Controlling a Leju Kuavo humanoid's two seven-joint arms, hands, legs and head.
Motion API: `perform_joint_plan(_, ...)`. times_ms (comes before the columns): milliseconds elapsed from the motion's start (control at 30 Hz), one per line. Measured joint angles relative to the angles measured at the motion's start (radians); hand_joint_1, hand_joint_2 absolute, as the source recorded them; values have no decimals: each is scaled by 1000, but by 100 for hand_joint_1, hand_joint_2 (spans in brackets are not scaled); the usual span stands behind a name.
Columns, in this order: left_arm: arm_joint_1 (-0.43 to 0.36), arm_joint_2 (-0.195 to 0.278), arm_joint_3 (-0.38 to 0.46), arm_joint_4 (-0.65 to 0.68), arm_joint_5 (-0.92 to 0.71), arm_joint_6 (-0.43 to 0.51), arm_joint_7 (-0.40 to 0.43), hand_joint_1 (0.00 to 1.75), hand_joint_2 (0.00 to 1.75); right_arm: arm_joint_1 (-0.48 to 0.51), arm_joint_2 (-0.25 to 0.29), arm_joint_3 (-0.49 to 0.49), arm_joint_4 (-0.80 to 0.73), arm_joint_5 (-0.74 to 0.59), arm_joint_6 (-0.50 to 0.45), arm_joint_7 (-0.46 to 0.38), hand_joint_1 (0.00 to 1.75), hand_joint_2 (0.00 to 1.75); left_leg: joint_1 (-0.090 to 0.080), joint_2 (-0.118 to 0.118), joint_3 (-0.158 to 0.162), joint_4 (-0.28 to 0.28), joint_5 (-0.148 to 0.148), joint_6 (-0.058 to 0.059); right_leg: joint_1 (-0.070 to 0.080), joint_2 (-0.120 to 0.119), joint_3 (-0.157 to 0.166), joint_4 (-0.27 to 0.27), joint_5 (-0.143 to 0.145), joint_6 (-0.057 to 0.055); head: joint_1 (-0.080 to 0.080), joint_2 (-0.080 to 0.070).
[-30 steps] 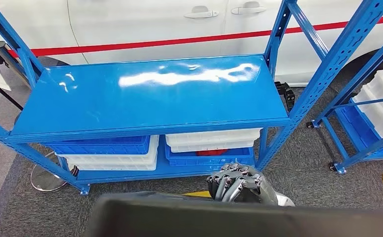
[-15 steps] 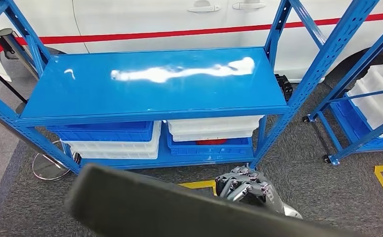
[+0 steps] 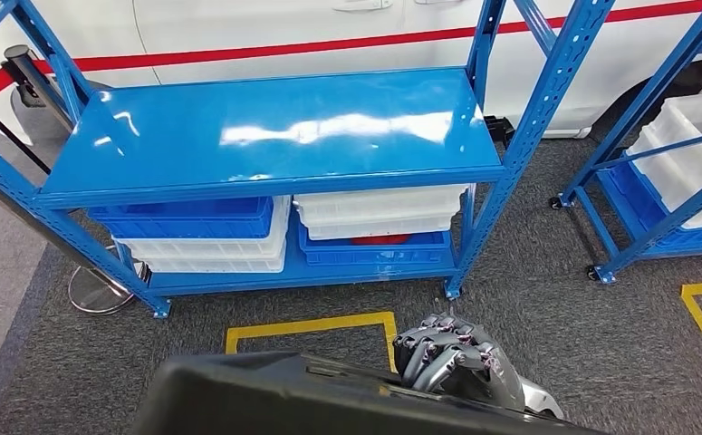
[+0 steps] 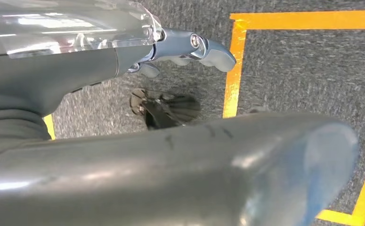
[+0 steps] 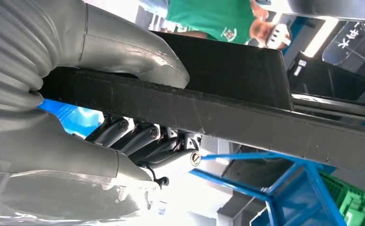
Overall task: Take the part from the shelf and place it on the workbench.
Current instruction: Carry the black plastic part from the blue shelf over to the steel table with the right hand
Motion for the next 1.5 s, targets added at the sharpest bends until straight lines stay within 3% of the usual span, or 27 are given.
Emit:
perform_joint_plan(67,-5,3,0,0,1,1,1,0,0,-4,3,0,0,1,10,0,168,175,-9,1,99,-143,0,19,4,-2,-9,2,13,6,0,0)
perform_joint_plan(133,-9,4,0,-1,2,4,2,0,0,-8,5,0,0,4,20,1,168,175,-16,2,138,-214,-15,27,2,-6,-11,1,25,17,-2,0)
perform_joint_plan(200,-10,2,0,0,6,11,5,0,0,-8,7,0,-2,19,26,1,168,175,-14,2,135,-229,0,32,-1,-7,-14,5,29,30,-4,0)
perform_joint_plan(233,-9,1,0,0,9,15,7,0,0,-7,8,2,-4,32,25,1,168,175,-11,4,133,-236,10,37,-2,-5,-22,22,13,36,-4,0)
perform_joint_plan(333,-8,0,1,0,16,23,9,0,0,2,10,20,-12,78,-1,1,168,175,-6,7,112,-239,32,43,-11,2,-87,182,-96,52,-3,0)
perform_joint_plan(367,-7,0,1,0,17,25,9,0,0,6,10,30,-15,92,-16,1,168,175,-6,7,104,-236,36,41,-15,2,-107,240,-124,56,-3,0)
perform_joint_plan(400,-6,0,1,0,18,26,8,0,0,10,9,42,-17,107,-35,1,168,175,-5,8,97,-231,39,40,-19,2,-112,270,-133,60,-3,0)
perform_joint_plan(433,-4,0,1,0,19,27,8,0,0,12,9,57,-20,120,-58,1,168,175,-3,11,91,-226,40,37,-23,0,-97,260,-122,64,-3,0)
perform_joint_plan(500,-2,1,3,0,23,31,8,0,0,11,6,99,-22,136,-105,2,168,175,0,18,83,-210,36,29,-28,-18,-21,144,-69,69,-3,0)
perform_joint_plan(567,0,4,7,0,34,37,10,0,0,5,3,144,-22,135,-133,3,168,175,-2,27,75,-193,27,15,-23,-43,35,40,-42,61,-3,0)
perform_joint_plan(600,0,5,11,0,41,40,13,0,0,1,2,163,-22,131,-139,3,168,175,-4,33,72,-188,25,9,-20,-47,41,22,-42,53,-4,0)
perform_joint_plan(667,-2,7,21,0,56,50,19,0,0,-9,0,195,-19,116,-144,4,168,175,-4,49,71,-185,23,-1,-17,-30,34,22,-40,36,-6,0)
perform_joint_plan(733,-5,6,33,0,74,65,23,0,0,-23,-3,218,-14,96,-139,5,168,175,-1,46,66,-168,6,-11,-18,-15,30,18,-34,22,-6,0)
perform_joint_plan(800,-8,5,49,0,95,87,27,0,0,-40,-4,234,-7,73,-122,6,168,175,3,21,27,-81,-50,-19,-19,-2,25,16,-28,10,-6,0)
perform_joint_plan(867,-7,0,66,0,114,115,33,0,0,-56,-3,245,3,50,-92,6,168,175,5,6,-38,57,-112,-22,-16,14,18,16,-23,4,-6,0)
perform_joint_plan(900,-6,-3,76,0,123,132,36,0,0,-64,-2,248,9,40,-74,6,168,175,5,4,-59,100,-122,-21,-14,23,15,17,-21,2,-6,0)
perform_joint_plan(933,-4,-8,86,0,130,148,38,0,0,-71,-1,250,15,32,-56,6,168,175,5,2,-62,106,-110,-18,-12,33,14,17,-19,2,-6,0)
perform_joint_plan(967,-3,-12,95,0,138,165,41,0,0,-79,1,251,21,25,-37,6,168,175,4,-1,-46,70,-81,-13,-10,44,14,17,-18,3,-6,0)
perform_joint_plan(1033,-3,-19,112,0,150,196,43,0,0,-96,8,251,32,12,-2,6,168,175,3,-33,19,-69,-9,2,-7,64,15,17,-15,6,-6,0)
perform_joint_plan(1067,-2,-23,121,0,156,212,44,0,0,-107,12,251,39,4,18,6,168,175,2,-52,45,-129,12,8,-7,73,14,18,-12,9,-6,0)
perform_joint_plan(1133,-3,-31,137,0,167,236,43,0,0,-134,24,249,57,-15,60,6,168,175,-3,-71,63,-178,21,15,-12,91,6,18,-5,21,-6,0)
perform_joint_plan(1200,-5,-40,149,0,172,237,32,0,0,-162,37,243,80,-27,96,5,168,175,-3,-53,65,-190,31,20,-17,102,-1,16,1,38,-6,0)
perform_joint_plan(1267,-5,-46,154,0,165,206,14,0,0,-188,47,231,102,-29,116,3,168,175,1,-30,70,-207,45,30,-13,68,-18,47,-23,50,-4,0)
perform_joint_plan(1333,-3,-45,151,1,141,157,0,0,0,-199,52,209,119,-21,114,2,168,175,3,-7,67,-214,52,35,-13,24,-68,154,-88,55,0,0)
perform_joint_plan(1400,0,-39,143,1,111,114,-3,0,0,-190,50,181,130,-7,93,2,168,175,2,17,62,-211,52,35,-18,12,-117,265,-132,61,0,0)
perform_joint_plan(1433,-1,-36,136,1,99,98,-2,0,0,-183,48,165,135,-1,82,2,168,175,2,29,60,-209,51,34,-20,10,-121,278,-129,64,0,0)
perform_joint_plan(1500,-3,-31,124,1,83,79,0,0,0,-172,45,137,140,11,62,2,168,175,2,50,60,-203,47,30,-21,-6,-66,186,-74,64,0,0)
